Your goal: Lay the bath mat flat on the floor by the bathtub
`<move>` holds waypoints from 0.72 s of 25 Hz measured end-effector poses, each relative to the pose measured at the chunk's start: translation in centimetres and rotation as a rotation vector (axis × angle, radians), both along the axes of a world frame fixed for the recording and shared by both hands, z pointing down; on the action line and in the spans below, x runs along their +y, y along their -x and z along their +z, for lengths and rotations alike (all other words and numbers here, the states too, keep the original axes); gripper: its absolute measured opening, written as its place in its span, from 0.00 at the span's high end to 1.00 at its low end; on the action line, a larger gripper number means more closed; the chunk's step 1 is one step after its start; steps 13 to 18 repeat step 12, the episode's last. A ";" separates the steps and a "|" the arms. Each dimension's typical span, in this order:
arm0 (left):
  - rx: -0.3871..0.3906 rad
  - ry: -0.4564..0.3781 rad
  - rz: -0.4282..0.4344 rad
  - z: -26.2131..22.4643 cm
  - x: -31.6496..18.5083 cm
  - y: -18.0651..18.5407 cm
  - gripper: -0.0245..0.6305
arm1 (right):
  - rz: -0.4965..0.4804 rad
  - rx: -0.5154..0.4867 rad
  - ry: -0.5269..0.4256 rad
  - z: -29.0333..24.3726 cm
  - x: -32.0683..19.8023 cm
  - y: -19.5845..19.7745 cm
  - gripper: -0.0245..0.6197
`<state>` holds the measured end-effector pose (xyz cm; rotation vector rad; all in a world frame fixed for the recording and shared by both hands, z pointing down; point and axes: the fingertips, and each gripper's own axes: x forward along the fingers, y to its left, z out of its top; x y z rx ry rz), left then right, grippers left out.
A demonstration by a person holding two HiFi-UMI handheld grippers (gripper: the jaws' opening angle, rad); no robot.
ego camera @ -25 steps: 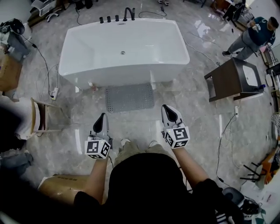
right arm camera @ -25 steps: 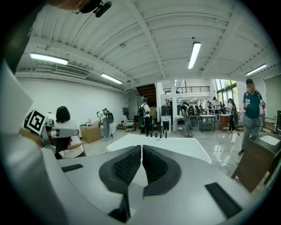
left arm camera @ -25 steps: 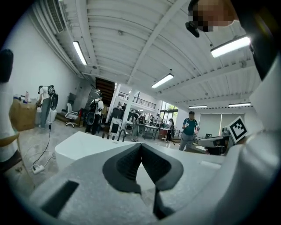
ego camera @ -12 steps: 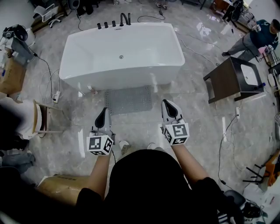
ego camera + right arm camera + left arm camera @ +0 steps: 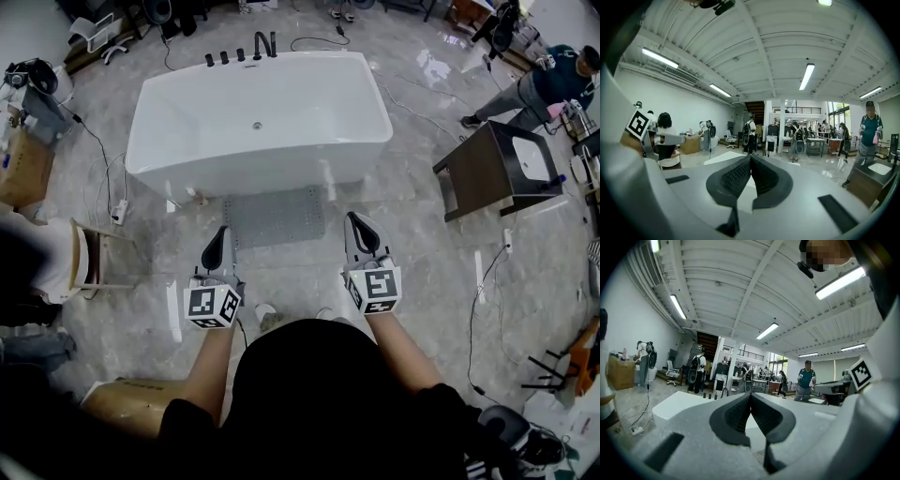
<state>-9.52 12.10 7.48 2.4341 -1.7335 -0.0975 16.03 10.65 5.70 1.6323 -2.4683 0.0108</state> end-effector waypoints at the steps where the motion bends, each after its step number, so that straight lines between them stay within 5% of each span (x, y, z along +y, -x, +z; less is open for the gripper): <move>1: 0.003 -0.001 -0.002 -0.1 0.0 0.4 0.94 | 0.000 -0.002 0.002 -0.1 0.0 0.3 0.94; 18: 0.042 0.025 -0.015 1.1 0.6 3.7 0.94 | -0.024 0.018 0.018 0.1 0.1 3.9 0.94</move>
